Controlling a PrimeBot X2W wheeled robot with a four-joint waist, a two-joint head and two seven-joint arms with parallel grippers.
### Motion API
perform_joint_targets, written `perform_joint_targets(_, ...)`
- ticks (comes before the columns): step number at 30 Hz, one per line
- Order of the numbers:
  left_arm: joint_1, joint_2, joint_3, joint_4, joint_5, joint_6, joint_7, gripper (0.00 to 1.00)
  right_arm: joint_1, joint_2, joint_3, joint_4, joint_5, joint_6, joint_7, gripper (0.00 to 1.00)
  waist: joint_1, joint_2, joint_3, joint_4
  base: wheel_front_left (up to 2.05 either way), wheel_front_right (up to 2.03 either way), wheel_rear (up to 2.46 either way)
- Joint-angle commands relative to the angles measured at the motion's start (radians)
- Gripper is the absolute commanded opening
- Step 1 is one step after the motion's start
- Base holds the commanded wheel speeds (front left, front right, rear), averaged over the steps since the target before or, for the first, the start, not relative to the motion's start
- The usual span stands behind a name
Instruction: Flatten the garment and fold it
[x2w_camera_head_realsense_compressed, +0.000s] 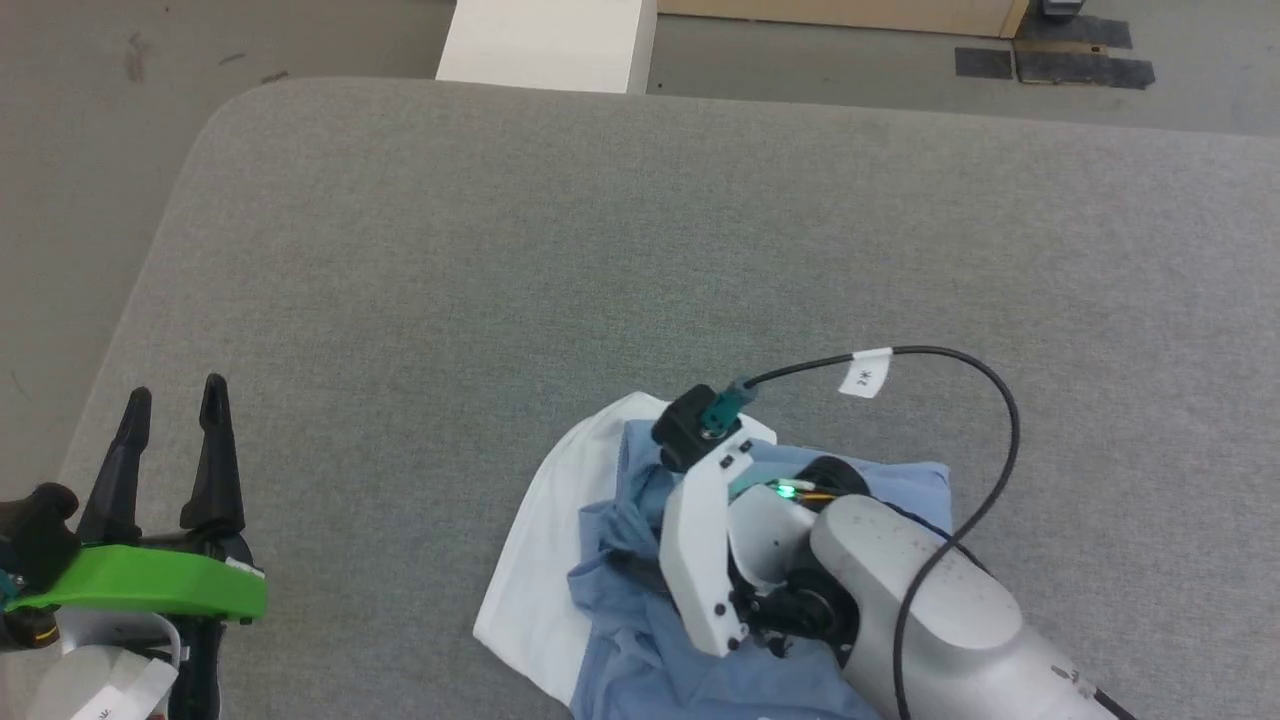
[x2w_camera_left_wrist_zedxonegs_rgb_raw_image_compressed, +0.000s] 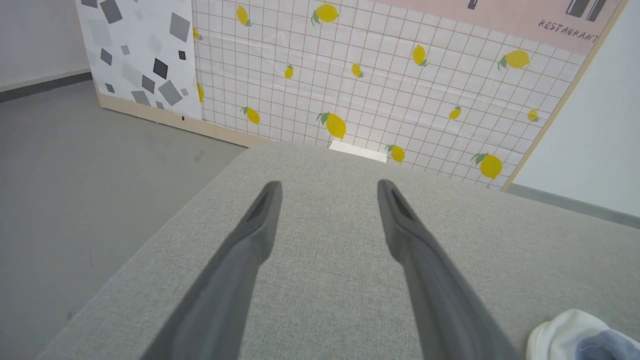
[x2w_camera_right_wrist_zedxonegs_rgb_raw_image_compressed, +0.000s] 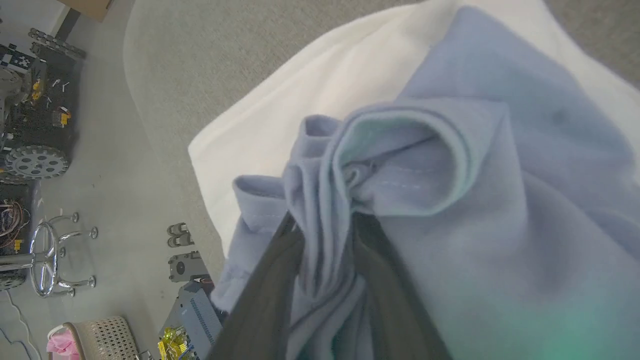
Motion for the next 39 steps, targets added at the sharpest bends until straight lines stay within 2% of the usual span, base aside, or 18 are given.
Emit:
perform_joint_targets(1,-0.007,0.008,0.0,0.004,-0.007,-0.004,-0.005,1.0,-0.025,0.004,0.012,-0.008,0.025,-0.001,-0.013,1.0,-0.0001,0.0044,-0.016,-0.01,0.0,0.0,0.0)
perform_joint_targets(8,0.016,0.005,0.002,0.009,0.008,-0.004,-0.005,1.0,-0.084,0.004,0.038,-0.099,0.135,-0.001,-0.066,1.0,-0.0001,0.0044,-0.082,-0.043,0.0,0.0,0.0)
perform_joint_targets(15,0.04,-0.005,0.0,0.009,0.034,-0.003,-0.005,1.0,-0.115,-0.016,-0.046,-0.166,0.123,-0.001,-0.181,1.0,-0.0001,0.0044,-0.156,-0.081,0.0,0.0,0.0)
perform_joint_targets(22,0.059,-0.018,0.003,-0.011,0.066,0.011,-0.005,1.0,-0.071,-0.12,-0.225,-0.278,0.03,-0.001,-0.408,1.0,-0.0001,0.0044,-0.209,-0.117,0.0,0.0,0.0)
perform_joint_targets(27,0.07,-0.03,0.007,-0.027,0.08,0.026,-0.005,1.0,0.03,-0.183,-0.439,-0.346,-0.116,-0.001,-0.628,1.0,-0.0001,0.0044,-0.223,-0.139,0.0,0.0,0.0)
perform_joint_targets(32,0.076,-0.036,0.001,-0.029,0.095,0.032,-0.005,1.0,0.158,-0.175,-0.627,-0.379,-0.241,-0.001,-0.752,1.0,-0.0001,0.0044,-0.227,-0.148,0.0,0.0,0.0)
perform_joint_targets(39,0.072,-0.043,-0.012,-0.026,0.108,0.037,-0.005,1.0,0.346,-0.12,-0.809,-0.439,-0.372,-0.001,-0.819,1.0,-0.0001,0.0044,-0.224,-0.141,0.0,0.0,0.0)
